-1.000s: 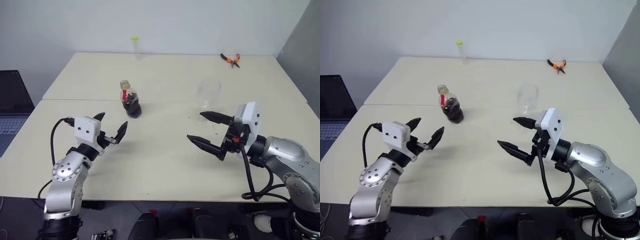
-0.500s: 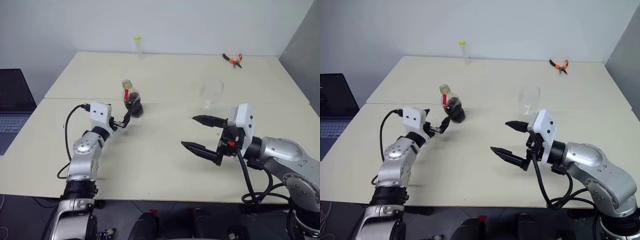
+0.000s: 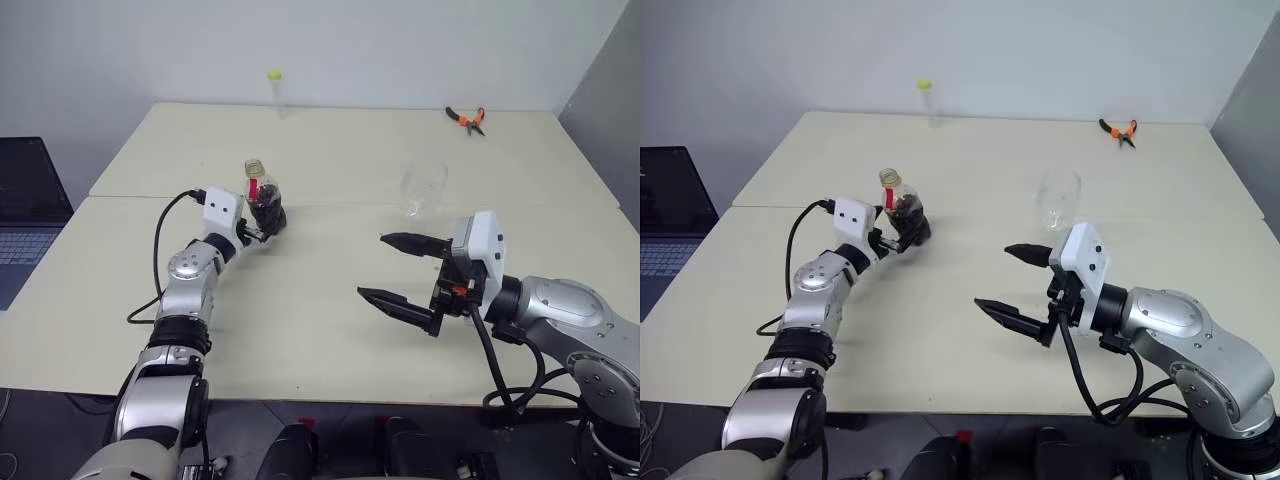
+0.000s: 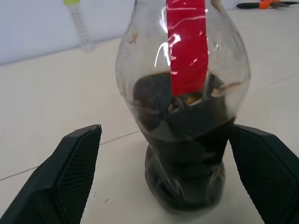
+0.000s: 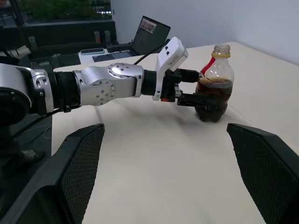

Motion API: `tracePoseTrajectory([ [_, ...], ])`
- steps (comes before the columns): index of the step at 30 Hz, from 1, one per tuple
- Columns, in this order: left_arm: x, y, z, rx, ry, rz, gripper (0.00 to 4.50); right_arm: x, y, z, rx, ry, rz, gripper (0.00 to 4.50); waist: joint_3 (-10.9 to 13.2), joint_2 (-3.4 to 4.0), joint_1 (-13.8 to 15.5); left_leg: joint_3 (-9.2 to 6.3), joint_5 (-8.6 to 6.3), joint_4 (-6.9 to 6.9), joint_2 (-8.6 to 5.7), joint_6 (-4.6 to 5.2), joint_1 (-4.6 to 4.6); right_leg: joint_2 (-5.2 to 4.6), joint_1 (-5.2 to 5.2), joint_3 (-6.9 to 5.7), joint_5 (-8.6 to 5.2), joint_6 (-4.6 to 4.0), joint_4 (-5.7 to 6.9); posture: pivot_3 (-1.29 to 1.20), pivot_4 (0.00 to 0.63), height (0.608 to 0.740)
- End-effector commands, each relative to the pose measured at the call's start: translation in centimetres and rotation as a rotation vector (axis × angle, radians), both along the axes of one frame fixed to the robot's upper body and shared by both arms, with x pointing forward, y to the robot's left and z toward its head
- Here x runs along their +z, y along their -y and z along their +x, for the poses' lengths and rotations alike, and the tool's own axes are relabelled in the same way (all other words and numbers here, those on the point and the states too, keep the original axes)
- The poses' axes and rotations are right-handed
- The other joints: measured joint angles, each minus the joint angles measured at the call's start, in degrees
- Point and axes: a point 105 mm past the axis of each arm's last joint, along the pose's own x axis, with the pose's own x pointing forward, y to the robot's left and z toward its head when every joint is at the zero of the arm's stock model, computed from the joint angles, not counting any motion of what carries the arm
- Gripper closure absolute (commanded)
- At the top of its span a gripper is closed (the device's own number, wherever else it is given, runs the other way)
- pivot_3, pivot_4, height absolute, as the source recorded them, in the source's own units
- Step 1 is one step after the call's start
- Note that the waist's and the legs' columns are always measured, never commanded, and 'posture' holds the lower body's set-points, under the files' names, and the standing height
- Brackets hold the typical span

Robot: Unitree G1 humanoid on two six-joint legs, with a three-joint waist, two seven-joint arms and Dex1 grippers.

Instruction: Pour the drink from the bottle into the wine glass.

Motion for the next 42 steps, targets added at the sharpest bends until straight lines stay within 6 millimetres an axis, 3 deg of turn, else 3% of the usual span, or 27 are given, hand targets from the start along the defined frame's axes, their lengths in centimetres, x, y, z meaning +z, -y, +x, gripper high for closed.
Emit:
tracePoseTrajectory([
  [1, 1.2, 0.8, 0.8, -0.015, 0.035, -0.038, 0.0, 1.1, -0.3, -0.4, 0.021, 0.063, 0.006, 0.02, 0.0, 0.0, 0.0, 0.0, 0.0, 0.0, -0.01, 0.0, -0.01, 0.0, 0.0, -0.01, 0.0, 0.0, 0.0, 0.0, 0.15, 0.74],
  [6, 1.5, 2.0, 1.5, -0.041, 0.034, -0.051, 0.0, 1.1, -0.4, -0.3, 0.023, 0.068, 0.004, 0.02, 0.0, -0.04, 0.0, -0.01, 0.0, 0.0, -0.01, 0.0, -0.03, 0.01, -0.01, -0.02, 0.0, 0.0, 0.0, 0.0, 0.15, 0.74],
  [9, 1.9, 1.8, 1.8, -0.024, 0.044, -0.07, 0.59, 1.1, -0.4, -0.1, 0.013, 0.074, 0.011, 0.0, 0.0, -0.04, -0.2, 0.01, 0.0, 0.0, -0.01, 0.0, -0.02, 0.01, -0.02, 0.01, 0.0, 0.0, 0.01, 0.0, 0.15, 0.74],
  [16, 2.3, 1.6, 1.9, -0.022, 0.055, -0.111, 2.81, 1.2, -0.4, 0.2, -0.014, 0.086, 0.02, 0.0, 0.0, -0.04, -0.4, -0.01, 0.0, 0.0, -0.01, 0.0, -0.03, 0.02, -0.03, 0.0, 0.0, 0.0, 0.02, 0.0, 0.15, 0.74],
  [19, 2.6, 1.6, 1.8, -0.022, 0.069, -0.119, 3.36, 1.2, -0.3, 0.4, -0.028, 0.09, 0.026, 0.0, 0.0, -0.05, -0.5, -0.02, 0.01, 0.01, -0.01, -0.01, -0.05, 0.01, -0.04, -0.01, 0.0, 0.0, 0.02, 0.0, 0.15, 0.74],
  [27, 6.5, 2.8, 1.3, -0.067, 0.214, -0.027, 3.56, 0.7, 2.1, 1.2, -0.223, 0.107, 0.078, 0.0, 0.1, -0.17, -0.5, -0.04, 0.12, 0.05, -0.01, -0.2, -0.17, -0.01, -0.12, 0.0, 0.0, 0.0, 0.02, 0.0, 0.15, 0.74],
  [30, 8.3, 5.2, 1.2, -0.144, 0.266, 0.06, 3.6, 0.3, 4.1, 2.0, -0.413, 0.158, 0.154, 0.0, 0.1, -0.18, -0.3, -0.05, 0.12, 0.04, -0.01, -0.21, -0.16, -0.01, -0.11, -0.01, 0.0, 0.01, 0.03, 0.0, 0.15, 0.74],
  [33, 9.2, 7.7, 1.1, -0.218, 0.31, 0.18, 3.6, -0.3, 4.9, 2.3, -0.492, 0.179, 0.187, 0.0, 0.1, -0.18, -0.3, 0.0, 0.12, 0.04, -0.04, -0.21, -0.15, 0.01, -0.12, 0.02, 0.0, 0.01, 0.06, 0.0, 0.15, 0.74],
  [42, 11.6, 13.9, 2.1, -0.319, 0.394, 0.398, 3.6, -1.2, 5.1, 3.8, -0.572, 0.202, 0.206, 0.0, 0.1, -0.2, -0.7, 0.06, 0.11, 0.02, -0.06, -0.19, -0.11, 0.07, -0.11, 0.05, -0.01, 0.02, 0.06, 0.0, 0.15, 0.74],
])
